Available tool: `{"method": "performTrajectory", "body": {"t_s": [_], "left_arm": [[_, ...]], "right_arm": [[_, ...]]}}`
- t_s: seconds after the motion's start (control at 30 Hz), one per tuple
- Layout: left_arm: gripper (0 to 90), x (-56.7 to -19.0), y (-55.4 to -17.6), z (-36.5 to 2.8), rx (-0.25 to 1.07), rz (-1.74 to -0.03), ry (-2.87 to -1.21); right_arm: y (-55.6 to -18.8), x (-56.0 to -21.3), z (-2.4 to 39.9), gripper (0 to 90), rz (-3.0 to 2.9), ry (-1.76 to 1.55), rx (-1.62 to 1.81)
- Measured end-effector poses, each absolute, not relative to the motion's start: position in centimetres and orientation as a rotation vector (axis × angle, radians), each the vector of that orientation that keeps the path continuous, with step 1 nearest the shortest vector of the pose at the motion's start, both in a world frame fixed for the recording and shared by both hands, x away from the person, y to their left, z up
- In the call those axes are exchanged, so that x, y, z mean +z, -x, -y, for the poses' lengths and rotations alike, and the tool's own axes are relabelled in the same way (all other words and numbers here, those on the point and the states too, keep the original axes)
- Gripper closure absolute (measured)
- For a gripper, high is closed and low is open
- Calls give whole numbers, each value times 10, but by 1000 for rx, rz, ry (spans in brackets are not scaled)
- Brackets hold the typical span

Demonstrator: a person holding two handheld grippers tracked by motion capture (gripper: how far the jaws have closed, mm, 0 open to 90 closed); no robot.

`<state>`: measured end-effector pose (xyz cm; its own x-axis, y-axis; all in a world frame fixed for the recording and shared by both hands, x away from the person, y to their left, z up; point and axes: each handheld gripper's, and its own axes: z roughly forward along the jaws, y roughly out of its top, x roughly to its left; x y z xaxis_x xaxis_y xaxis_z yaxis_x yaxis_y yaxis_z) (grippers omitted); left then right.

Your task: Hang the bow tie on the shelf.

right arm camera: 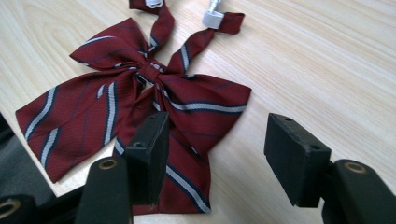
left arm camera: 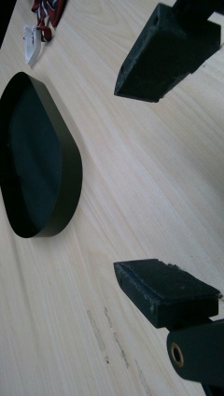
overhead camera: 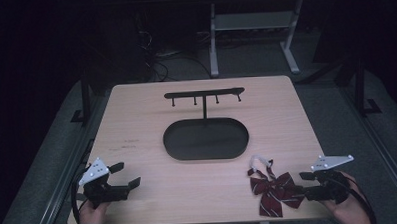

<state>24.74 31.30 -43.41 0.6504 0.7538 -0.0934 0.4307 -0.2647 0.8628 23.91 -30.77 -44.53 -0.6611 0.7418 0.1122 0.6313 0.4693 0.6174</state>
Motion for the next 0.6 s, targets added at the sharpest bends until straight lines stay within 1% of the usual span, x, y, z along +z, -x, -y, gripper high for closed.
{"method": "performTrajectory", "body": {"t_s": [0.6], "left_arm": [[131,-435,-248,-313,415,-922,-1917]], "right_arm": [[-254,-417,290,410,-2592,-1090,933]]}}
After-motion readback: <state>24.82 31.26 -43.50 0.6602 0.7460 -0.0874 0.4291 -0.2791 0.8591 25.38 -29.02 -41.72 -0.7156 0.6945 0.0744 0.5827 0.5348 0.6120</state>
